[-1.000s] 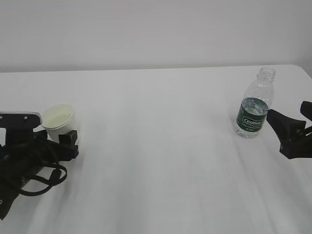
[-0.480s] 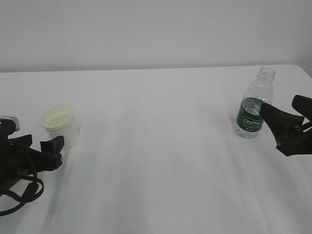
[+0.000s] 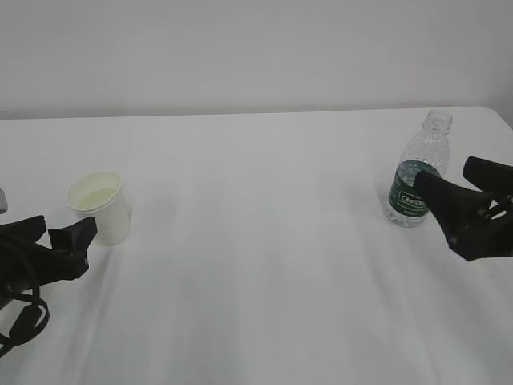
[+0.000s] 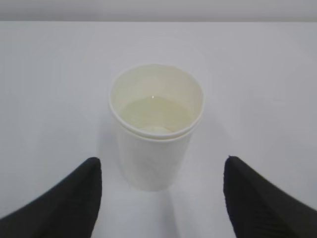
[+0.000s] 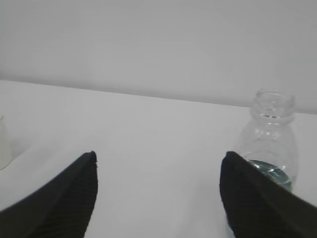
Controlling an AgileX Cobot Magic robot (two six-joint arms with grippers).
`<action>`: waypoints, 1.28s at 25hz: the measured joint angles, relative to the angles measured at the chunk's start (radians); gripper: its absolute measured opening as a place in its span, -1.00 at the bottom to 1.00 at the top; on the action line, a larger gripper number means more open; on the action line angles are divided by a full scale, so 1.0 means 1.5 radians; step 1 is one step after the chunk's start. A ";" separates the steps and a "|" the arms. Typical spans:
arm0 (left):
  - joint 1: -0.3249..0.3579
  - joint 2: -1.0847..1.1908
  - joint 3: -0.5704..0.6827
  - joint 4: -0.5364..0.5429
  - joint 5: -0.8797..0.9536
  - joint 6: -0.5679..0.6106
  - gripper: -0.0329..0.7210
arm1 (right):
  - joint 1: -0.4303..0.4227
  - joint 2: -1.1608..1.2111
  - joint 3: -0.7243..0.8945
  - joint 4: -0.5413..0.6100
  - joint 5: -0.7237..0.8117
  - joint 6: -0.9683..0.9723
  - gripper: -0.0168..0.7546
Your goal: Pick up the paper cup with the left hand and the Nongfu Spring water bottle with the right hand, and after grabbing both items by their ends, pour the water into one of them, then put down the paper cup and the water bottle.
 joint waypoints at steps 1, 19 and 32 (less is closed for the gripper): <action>0.000 -0.010 0.003 0.000 0.000 0.000 0.51 | 0.000 0.000 0.000 0.022 0.000 0.000 0.56; 0.000 -0.121 0.019 -0.001 0.000 0.000 0.48 | 0.000 0.000 -0.008 0.297 0.077 -0.149 0.56; 0.000 -0.232 -0.019 -0.039 0.000 0.008 0.48 | 0.000 0.000 -0.154 0.300 0.209 -0.154 0.56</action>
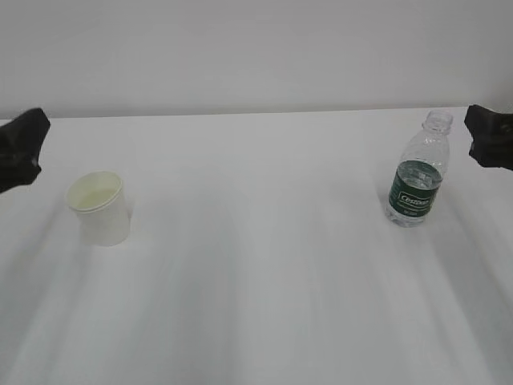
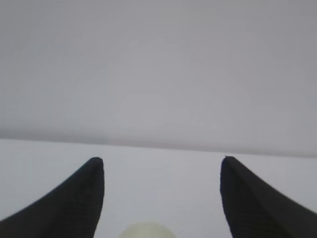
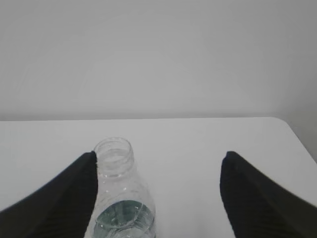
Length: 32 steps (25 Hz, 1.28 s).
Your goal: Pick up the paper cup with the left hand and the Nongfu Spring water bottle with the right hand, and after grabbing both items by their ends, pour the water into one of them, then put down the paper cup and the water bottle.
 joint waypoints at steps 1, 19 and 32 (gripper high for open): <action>0.000 -0.007 -0.010 -0.001 0.000 0.004 0.48 | 0.000 -0.001 -0.010 0.000 0.011 0.000 0.56; 0.000 -0.084 -0.223 0.002 0.229 0.094 0.48 | 0.000 -0.210 -0.085 -0.004 0.222 -0.034 0.56; 0.000 -0.240 -0.224 0.063 0.422 0.116 0.42 | 0.000 -0.457 -0.087 -0.025 0.486 -0.035 0.56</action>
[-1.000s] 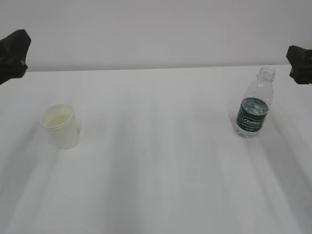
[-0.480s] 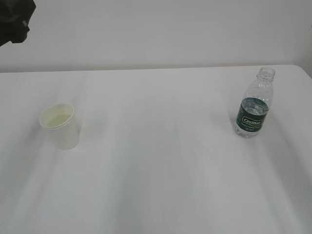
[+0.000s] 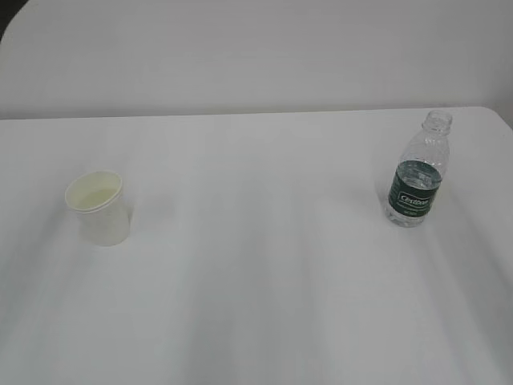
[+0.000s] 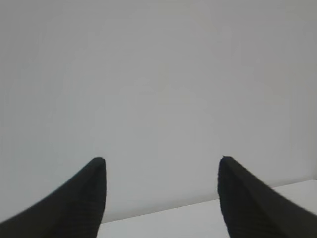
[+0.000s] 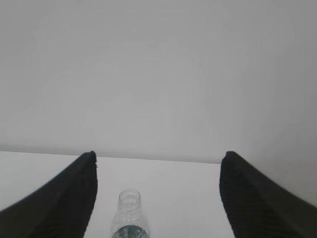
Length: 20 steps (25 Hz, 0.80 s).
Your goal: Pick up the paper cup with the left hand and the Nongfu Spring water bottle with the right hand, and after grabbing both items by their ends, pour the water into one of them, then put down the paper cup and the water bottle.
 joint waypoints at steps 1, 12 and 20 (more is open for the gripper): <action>0.000 -0.017 0.000 0.005 0.017 0.000 0.42 | 0.000 -0.020 0.000 0.000 0.020 0.000 0.56; 0.000 -0.187 0.000 0.072 0.284 0.001 0.42 | 0.000 -0.167 0.000 -0.008 0.221 0.000 0.53; 0.000 -0.297 0.000 0.075 0.436 0.001 0.42 | 0.000 -0.216 -0.002 -0.010 0.304 0.000 0.53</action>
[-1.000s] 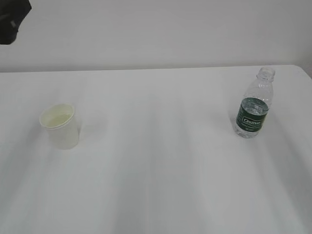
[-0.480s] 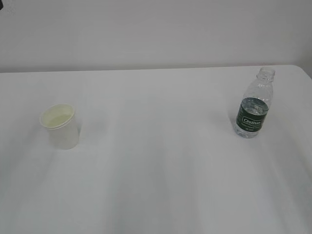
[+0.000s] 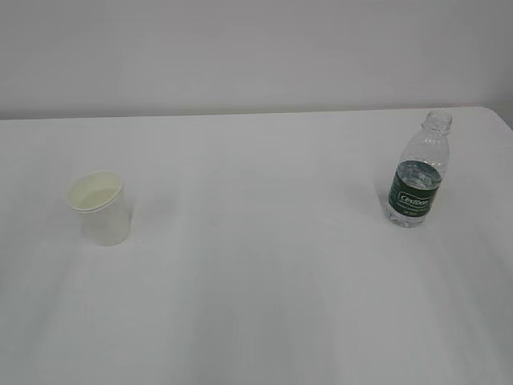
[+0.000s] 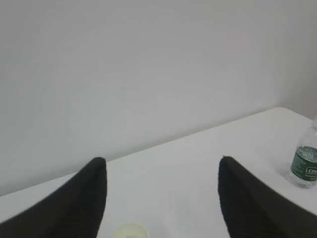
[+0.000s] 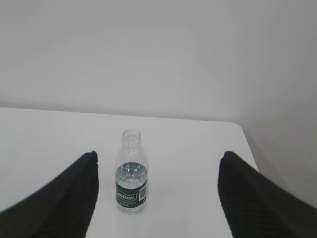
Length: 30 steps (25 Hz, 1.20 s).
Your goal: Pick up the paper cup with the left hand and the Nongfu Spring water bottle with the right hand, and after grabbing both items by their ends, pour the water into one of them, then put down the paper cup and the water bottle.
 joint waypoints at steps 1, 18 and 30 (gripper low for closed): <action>0.000 -0.014 0.000 0.000 0.016 0.000 0.42 | 0.000 -0.005 -0.002 0.000 0.013 0.000 0.53; 0.000 -0.097 0.000 0.000 0.205 0.000 0.42 | 0.000 -0.061 -0.004 -0.040 0.173 0.000 0.53; 0.000 -0.105 -0.048 -0.005 0.467 0.000 0.29 | 0.000 -0.074 -0.005 -0.040 0.313 0.033 0.53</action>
